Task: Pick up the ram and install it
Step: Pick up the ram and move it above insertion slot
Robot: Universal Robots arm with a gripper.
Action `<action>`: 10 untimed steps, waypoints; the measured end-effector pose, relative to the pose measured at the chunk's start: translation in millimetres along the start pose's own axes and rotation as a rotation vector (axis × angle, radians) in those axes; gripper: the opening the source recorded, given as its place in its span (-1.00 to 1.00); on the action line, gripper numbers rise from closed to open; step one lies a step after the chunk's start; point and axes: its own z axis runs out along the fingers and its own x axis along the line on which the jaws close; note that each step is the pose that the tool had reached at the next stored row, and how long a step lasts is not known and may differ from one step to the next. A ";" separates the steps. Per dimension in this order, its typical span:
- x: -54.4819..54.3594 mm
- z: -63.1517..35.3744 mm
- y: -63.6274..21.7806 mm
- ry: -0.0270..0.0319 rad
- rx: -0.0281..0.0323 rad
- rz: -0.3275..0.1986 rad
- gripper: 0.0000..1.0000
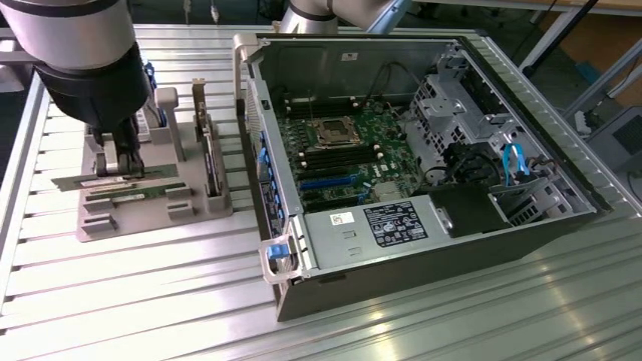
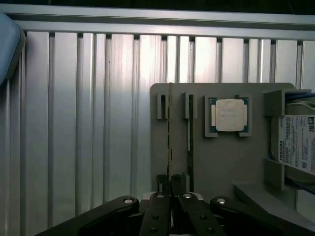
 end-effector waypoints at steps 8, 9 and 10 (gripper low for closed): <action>-0.8 -37.5 1.5 0.0000 0.0001 0.000 -0.74; -0.8 -40.2 1.7 -0.0001 0.0001 0.000 -0.74; -0.9 -43.2 1.8 -0.0001 0.0001 0.000 -0.74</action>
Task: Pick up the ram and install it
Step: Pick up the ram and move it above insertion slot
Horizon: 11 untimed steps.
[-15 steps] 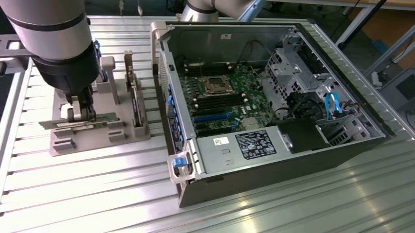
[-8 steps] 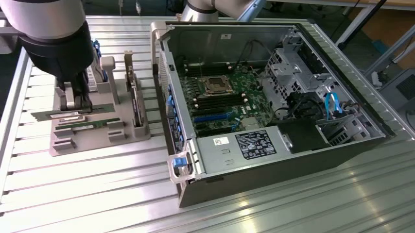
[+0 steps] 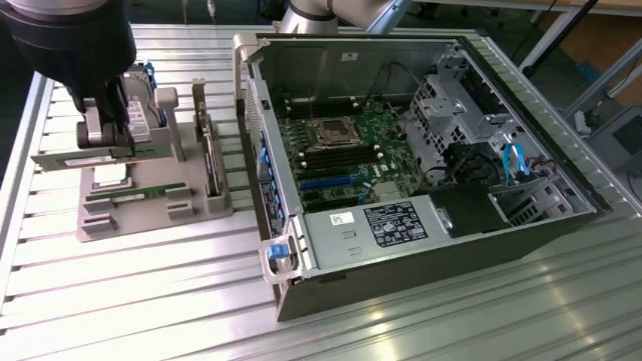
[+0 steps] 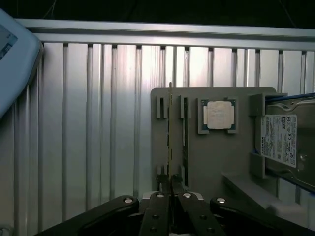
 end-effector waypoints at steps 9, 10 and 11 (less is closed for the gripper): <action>-0.7 -32.5 1.3 0.0035 -0.0002 0.000 -0.74; -0.7 -34.4 1.4 0.0035 -0.0002 0.000 -0.74; -0.8 -36.9 1.5 0.0034 -0.0001 0.000 -0.74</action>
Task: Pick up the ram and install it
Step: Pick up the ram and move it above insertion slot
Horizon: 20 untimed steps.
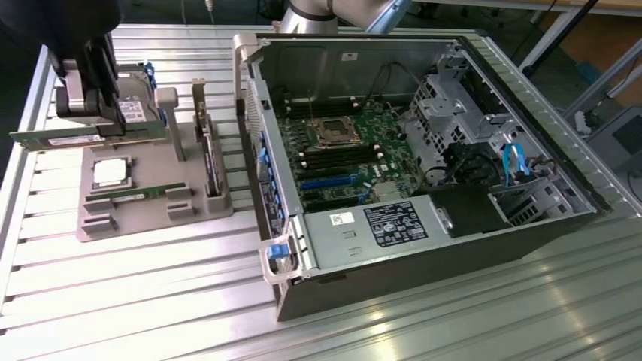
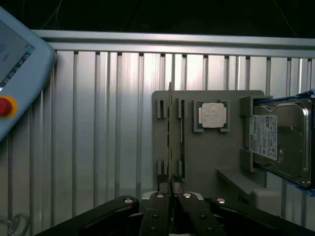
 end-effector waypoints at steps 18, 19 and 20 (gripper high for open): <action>-0.4 -29.5 0.3 0.0000 -0.0001 0.001 -0.74; -0.3 -29.5 -2.8 -0.0001 -0.0002 0.001 -0.74; -0.2 -29.6 -5.4 0.0000 -0.0002 0.001 -0.74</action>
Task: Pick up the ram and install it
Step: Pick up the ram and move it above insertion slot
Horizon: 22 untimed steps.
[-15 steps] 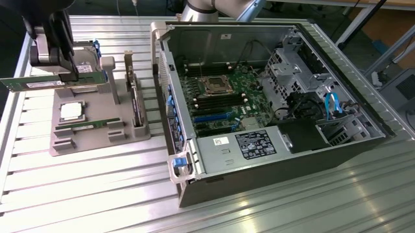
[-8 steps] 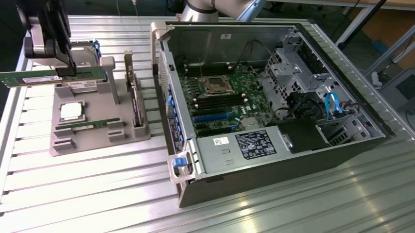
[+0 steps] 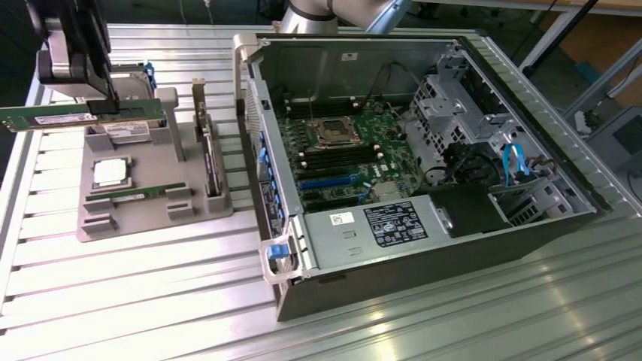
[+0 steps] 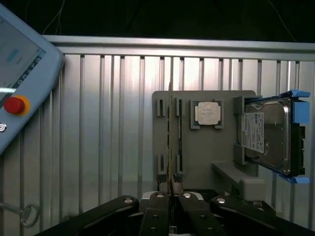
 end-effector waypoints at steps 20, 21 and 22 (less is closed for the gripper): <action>3.7 -3.6 -86.0 -0.0002 -0.0061 0.000 -0.74; 3.7 -3.7 -89.0 -0.0002 -0.0063 0.000 -0.74; 3.8 -3.9 -92.5 -0.0002 -0.0064 0.000 -0.74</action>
